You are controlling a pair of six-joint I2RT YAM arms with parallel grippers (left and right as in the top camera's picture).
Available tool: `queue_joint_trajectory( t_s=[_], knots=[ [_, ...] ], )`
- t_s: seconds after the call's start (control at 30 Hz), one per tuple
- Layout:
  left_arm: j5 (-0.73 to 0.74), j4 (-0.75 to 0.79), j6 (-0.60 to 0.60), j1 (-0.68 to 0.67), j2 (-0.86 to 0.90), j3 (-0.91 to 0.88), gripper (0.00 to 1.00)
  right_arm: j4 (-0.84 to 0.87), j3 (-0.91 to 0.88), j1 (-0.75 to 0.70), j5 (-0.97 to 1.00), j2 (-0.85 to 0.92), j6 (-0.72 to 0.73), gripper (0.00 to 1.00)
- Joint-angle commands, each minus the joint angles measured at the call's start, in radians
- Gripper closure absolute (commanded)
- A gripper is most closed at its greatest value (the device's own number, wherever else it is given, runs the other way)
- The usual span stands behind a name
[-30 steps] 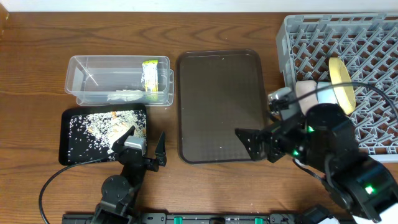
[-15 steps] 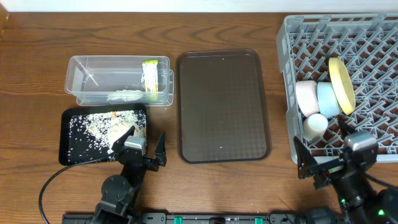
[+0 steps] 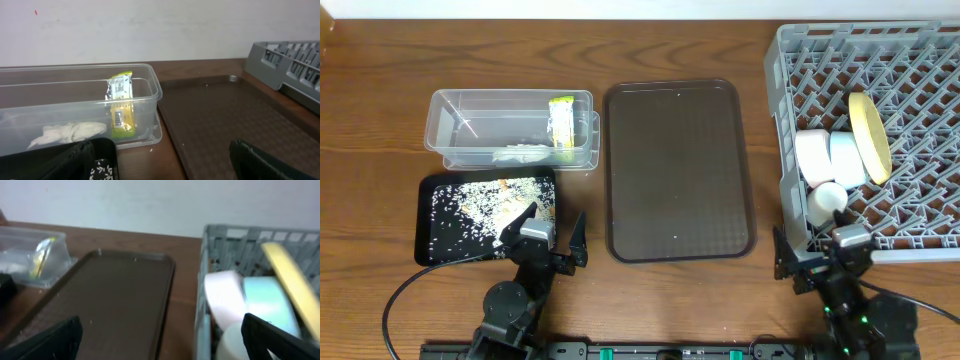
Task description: Sort waste into correct bins and load items into the dishwasher rack
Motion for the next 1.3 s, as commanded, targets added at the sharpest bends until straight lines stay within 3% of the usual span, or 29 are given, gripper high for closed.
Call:
queue_joint_trajectory(
  t_s=[0.0,0.37,1.27],
  knots=[
    [-0.004,-0.018,0.009,0.005,-0.007,-0.031,0.12,0.058,-0.071,-0.016,-0.038,-0.011,0.001,0.01],
    [-0.004,-0.018,0.009,0.005,-0.007,-0.031,0.12,0.430,-0.291,-0.012,-0.040,-0.011,0.006,0.01],
    [-0.005,-0.018,0.009,0.005,-0.007,-0.031,0.11,0.413,-0.290,-0.012,-0.030,-0.010,0.004,0.01]
  ],
)
